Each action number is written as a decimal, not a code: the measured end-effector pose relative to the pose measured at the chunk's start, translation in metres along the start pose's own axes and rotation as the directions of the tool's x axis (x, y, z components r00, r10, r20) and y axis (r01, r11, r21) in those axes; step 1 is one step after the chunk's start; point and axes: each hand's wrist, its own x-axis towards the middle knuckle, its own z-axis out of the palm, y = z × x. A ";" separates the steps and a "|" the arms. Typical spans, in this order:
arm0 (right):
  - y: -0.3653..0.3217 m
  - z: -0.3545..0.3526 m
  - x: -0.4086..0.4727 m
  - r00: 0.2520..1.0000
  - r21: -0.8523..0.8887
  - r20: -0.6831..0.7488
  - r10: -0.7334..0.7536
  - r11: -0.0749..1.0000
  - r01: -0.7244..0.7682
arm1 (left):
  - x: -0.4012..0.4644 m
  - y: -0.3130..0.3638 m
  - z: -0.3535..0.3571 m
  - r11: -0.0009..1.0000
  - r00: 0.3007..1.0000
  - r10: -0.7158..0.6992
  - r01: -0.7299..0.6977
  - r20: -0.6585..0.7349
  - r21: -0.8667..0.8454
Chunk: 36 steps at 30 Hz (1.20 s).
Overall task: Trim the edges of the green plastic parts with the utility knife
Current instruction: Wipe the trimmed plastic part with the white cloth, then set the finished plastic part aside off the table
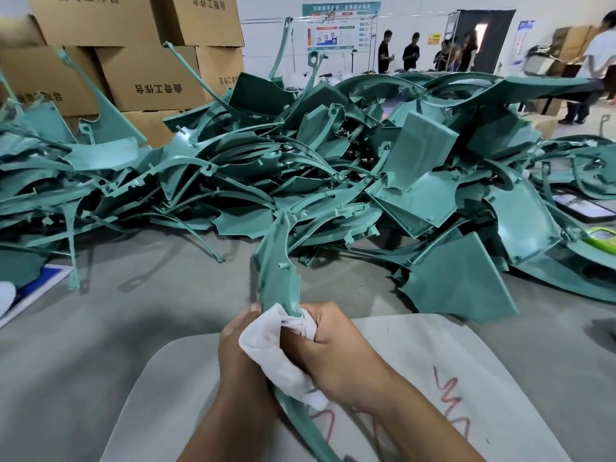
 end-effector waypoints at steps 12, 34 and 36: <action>0.016 -0.066 0.000 0.856 -0.449 -0.505 -0.115 0.881 -0.147 | 0.023 0.019 -0.035 0.911 0.892 -0.397 0.412 -0.217 0.028; -0.075 0.140 0.006 0.980 0.164 -0.188 0.066 0.986 -0.035 | -0.101 0.162 -0.158 0.942 0.948 -0.062 0.159 -0.313 0.295; -0.078 0.192 -0.007 0.994 0.175 -0.084 0.063 0.983 -0.047 | -0.139 0.175 -0.199 0.955 0.918 -0.086 0.186 -0.388 0.230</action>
